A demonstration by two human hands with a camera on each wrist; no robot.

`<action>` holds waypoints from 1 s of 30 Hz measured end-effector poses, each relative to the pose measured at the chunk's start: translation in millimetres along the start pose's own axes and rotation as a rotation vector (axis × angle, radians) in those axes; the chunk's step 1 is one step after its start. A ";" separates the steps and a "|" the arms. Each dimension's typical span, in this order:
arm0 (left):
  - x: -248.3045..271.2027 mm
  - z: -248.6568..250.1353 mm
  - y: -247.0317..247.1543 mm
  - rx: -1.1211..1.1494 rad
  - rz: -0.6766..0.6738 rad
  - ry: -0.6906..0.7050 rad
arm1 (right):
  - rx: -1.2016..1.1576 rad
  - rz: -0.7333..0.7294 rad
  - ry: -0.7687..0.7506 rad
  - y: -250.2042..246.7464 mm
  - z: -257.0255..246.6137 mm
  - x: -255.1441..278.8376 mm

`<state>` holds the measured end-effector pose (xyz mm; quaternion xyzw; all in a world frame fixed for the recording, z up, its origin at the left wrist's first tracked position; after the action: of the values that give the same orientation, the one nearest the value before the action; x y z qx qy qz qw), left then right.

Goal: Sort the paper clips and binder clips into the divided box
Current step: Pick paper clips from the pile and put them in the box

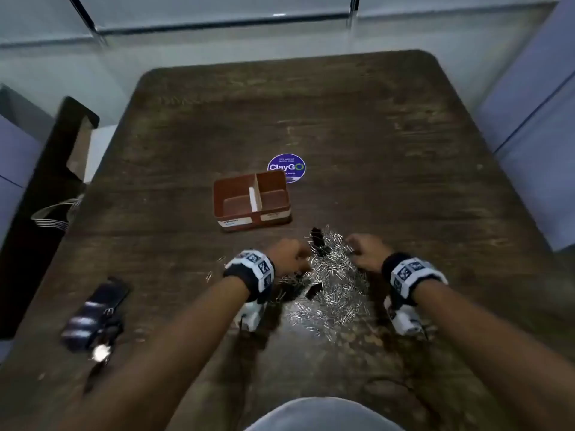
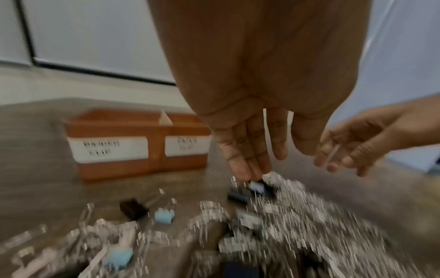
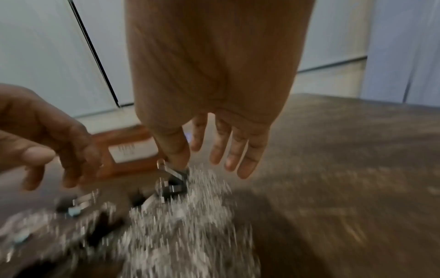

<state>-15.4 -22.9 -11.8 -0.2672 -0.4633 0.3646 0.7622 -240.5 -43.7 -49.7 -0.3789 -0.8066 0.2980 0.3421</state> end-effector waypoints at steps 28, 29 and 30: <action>-46.6 12.5 72.5 -0.243 0.158 -0.096 | 0.109 0.260 0.064 44.9 33.6 22.5; -44.7 10.8 68.9 -0.213 0.152 -0.096 | 0.105 0.281 0.065 40.2 31.6 21.5; -43.9 7.7 65.3 -0.184 0.142 -0.104 | 0.105 0.300 0.068 34.9 28.5 18.5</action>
<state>-55.9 -19.0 -79.6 -0.3489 -0.5135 0.3872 0.6817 -257.3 -16.3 -86.2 -0.4864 -0.7123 0.3745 0.3402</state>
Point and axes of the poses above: each hand's wrist, its own x-axis away from the middle knuckle, its own y-axis out of the palm, z = x × y, the point moved 3 cm from there along -x, towards the middle knuckle, and after that the axes turned 14 degrees about -y, right-handed, at the moved point
